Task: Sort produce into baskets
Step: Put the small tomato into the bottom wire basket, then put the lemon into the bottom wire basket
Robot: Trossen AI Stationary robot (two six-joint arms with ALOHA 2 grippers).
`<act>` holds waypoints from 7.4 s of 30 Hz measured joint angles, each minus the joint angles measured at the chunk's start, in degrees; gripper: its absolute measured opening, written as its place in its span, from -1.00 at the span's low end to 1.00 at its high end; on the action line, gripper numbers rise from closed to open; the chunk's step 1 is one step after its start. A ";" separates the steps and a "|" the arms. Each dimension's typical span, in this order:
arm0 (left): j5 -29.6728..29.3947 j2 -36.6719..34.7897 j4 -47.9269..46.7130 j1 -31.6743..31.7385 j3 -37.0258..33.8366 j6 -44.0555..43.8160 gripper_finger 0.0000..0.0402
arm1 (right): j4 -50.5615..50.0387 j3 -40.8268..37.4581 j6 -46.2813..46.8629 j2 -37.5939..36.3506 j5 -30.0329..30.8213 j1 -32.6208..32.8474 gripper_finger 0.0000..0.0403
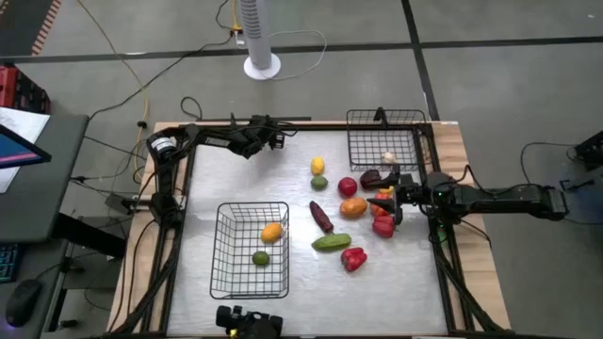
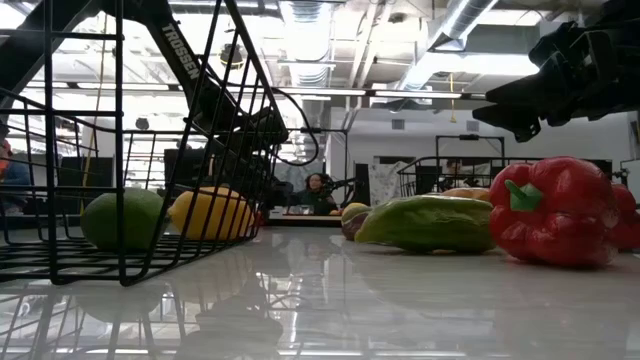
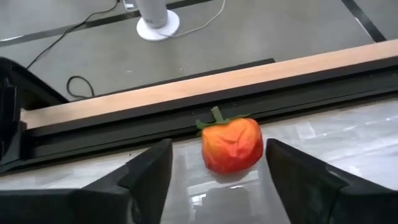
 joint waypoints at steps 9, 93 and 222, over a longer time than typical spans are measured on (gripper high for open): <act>1.10 0.00 0.01 0.00 0.24 1.26 -0.23 | -0.04 -0.02 0.00 0.00 0.04 0.00 0.31; 7.67 -33.46 1.70 -38.55 -0.39 41.54 0.29 | 2.57 20.03 -1.46 38.43 -6.10 8.99 0.31; 3.86 -65.92 11.30 -36.24 -21.40 51.56 0.29 | -56.50 80.56 -13.54 93.46 13.66 -15.42 0.91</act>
